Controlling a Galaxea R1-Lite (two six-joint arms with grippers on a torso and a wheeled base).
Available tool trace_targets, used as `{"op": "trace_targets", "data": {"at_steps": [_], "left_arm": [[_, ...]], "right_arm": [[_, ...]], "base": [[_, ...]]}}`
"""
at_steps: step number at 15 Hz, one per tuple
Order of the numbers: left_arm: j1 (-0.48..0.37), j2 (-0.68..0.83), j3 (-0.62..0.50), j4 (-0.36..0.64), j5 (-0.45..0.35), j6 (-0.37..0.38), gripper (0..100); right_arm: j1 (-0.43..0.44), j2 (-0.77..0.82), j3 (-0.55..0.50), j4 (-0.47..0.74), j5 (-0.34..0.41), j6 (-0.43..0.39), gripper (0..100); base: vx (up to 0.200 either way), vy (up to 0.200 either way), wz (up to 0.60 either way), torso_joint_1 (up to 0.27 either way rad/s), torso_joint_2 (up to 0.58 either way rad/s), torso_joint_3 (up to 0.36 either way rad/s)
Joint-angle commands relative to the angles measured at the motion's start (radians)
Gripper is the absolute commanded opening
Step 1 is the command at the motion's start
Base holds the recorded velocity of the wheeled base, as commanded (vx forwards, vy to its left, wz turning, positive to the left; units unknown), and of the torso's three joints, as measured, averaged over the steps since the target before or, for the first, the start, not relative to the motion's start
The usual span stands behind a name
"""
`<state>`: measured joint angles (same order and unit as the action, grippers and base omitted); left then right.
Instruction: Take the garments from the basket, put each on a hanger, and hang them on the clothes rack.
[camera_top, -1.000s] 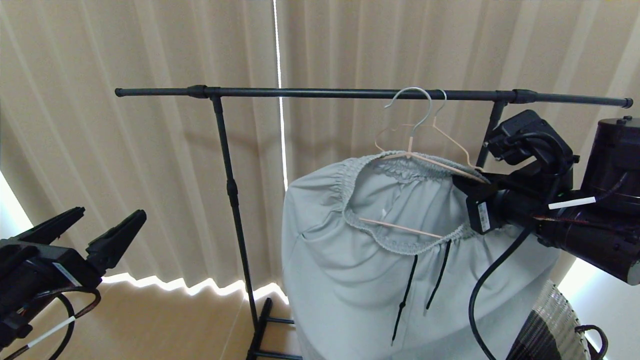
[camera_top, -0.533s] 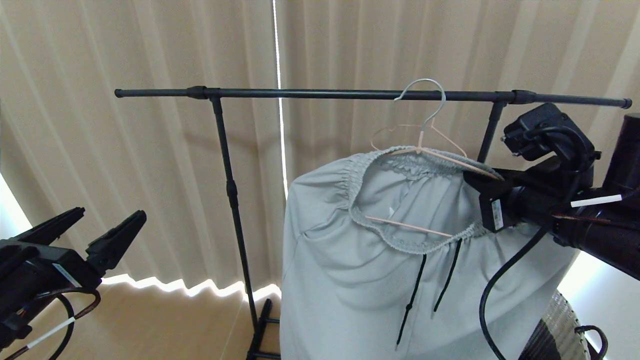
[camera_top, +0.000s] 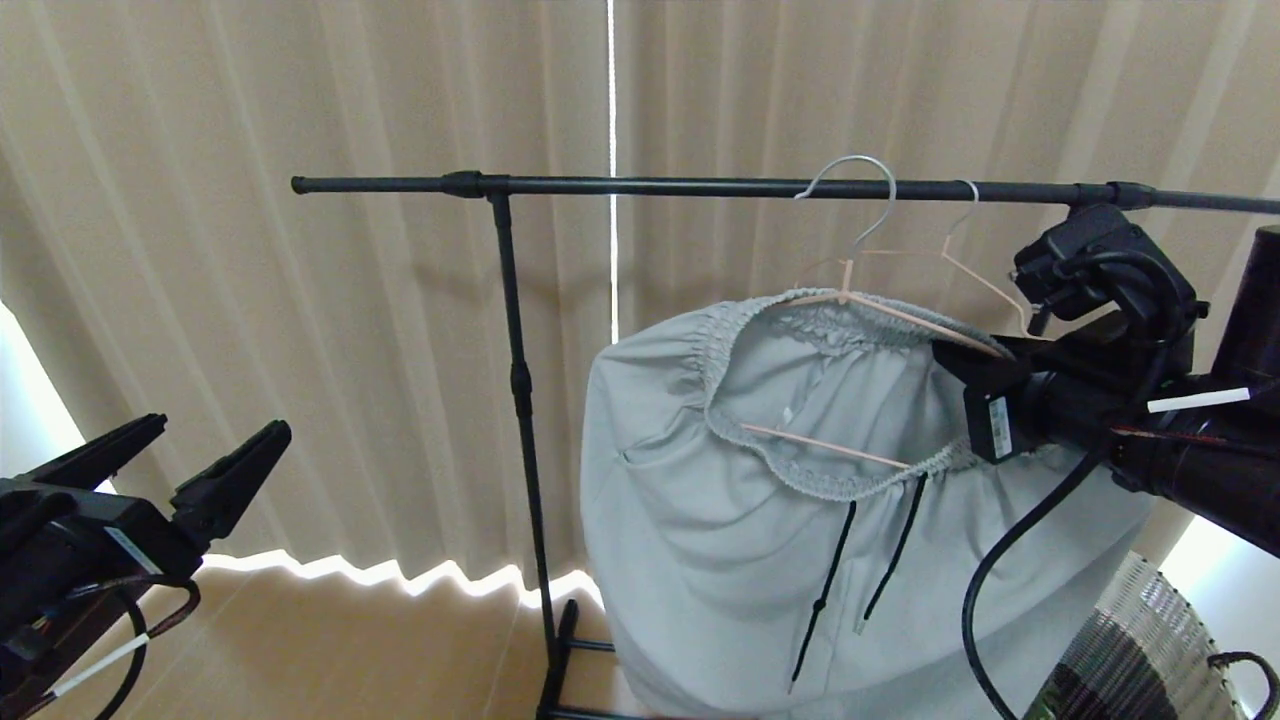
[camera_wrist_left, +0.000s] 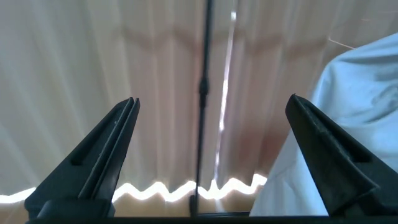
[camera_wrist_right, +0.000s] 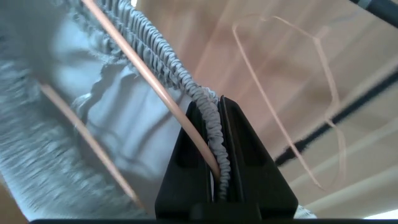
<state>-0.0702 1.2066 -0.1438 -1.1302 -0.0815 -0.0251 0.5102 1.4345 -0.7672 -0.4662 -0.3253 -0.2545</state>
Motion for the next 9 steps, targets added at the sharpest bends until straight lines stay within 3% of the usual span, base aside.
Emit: {"op": "trace_targets", "data": {"at_steps": [1, 9], "left_arm": [[0.001, -0.009, 0.01, -0.003, 0.0, 0.001, 100], [-0.002, -0.059, 0.007, -0.002, -0.001, -0.004, 100]], "right_arm": [[0.001, -0.002, 0.014, -0.002, -0.001, 0.0, 0], [0.001, -0.003, 0.022, -0.002, -0.006, 0.0, 0]], "base": [[0.0, 0.0, 0.0, 0.0, 0.0, 0.0], [0.0, 0.0, 0.0, 0.0, 0.0, 0.0]]}}
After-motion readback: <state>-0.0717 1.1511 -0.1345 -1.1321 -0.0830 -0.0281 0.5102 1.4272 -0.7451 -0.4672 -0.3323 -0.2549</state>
